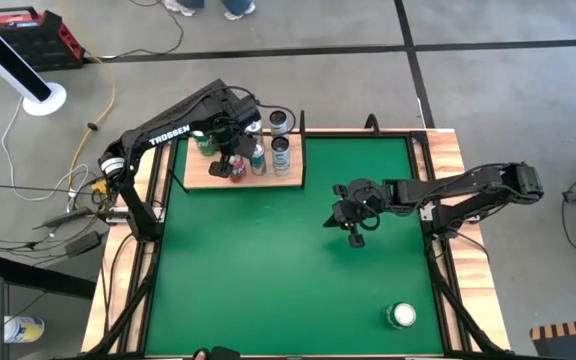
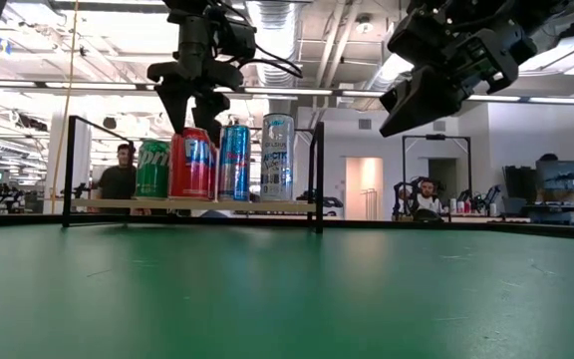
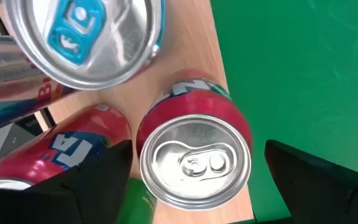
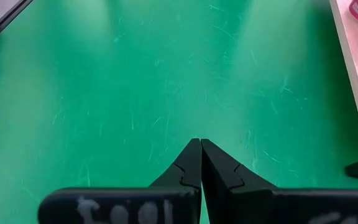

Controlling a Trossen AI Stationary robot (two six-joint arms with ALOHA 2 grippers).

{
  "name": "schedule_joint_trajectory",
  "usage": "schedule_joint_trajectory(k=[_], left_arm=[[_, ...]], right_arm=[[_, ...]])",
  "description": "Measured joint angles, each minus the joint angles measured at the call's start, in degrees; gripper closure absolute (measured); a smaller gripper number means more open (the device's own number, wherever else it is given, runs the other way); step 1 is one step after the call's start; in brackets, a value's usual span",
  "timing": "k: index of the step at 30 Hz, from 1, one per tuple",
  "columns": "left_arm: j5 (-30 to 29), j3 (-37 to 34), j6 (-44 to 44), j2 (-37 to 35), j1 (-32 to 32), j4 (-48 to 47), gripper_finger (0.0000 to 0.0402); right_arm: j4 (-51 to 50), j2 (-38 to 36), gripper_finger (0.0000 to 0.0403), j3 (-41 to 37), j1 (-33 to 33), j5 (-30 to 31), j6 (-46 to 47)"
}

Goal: Place canned beverage on shelf
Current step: Put the red soda can on the shelf aligned with the other red soda can

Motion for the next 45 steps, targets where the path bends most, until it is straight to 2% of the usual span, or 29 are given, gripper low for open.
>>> schedule_joint_trajectory(k=[7, 12, 15, 22, 26, 31, 36, 45], left_arm=[[-0.01, 0.17, -1.56, 0.0, -0.1, -0.13, 0.0038], [-1.1, 3.62, -9.38, 0.02, -0.68, -1.29, 0.0039], [-2.11, 6.69, -18.38, 0.07, -0.87, -2.4, 0.0039], [-0.02, 8.86, -51.08, 0.04, -0.52, -4.93, 0.0039], [1.1, 6.66, -60.5, 0.09, -0.5, -4.49, 0.0039], [-0.13, 4.25, -62.16, 0.09, -0.33, -2.64, 0.0039], [-4.97, 4.2, -62.8, 0.09, 0.04, -2.46, 0.0039], [-3.26, 4.2, -62.74, 0.09, 0.5, -2.04, 0.0039]], right_arm=[[-0.46, 0.0, 0.0376, 0.0, 0.0, 0.01, 0.0], [-0.44, 0.0, 0.0376, 0.0, 0.0, 0.01, 0.0], [-0.43, 0.0, 0.0376, 0.0, 0.0, 0.01, 0.0], [-0.53, 0.0, 0.0376, 0.0, 0.17, -0.22, 0.0], [-0.55, 0.0, 0.0376, 0.0, 0.17, -0.6, 0.0], [-0.62, 0.0, 0.0376, 0.0, 0.17, -0.78, 0.0], [-0.93, 0.0, 0.0376, 0.0, 0.17, -0.8, 0.02], [-1.16, 0.0, 0.0376, 0.0, 0.17, -0.85, 0.02]])
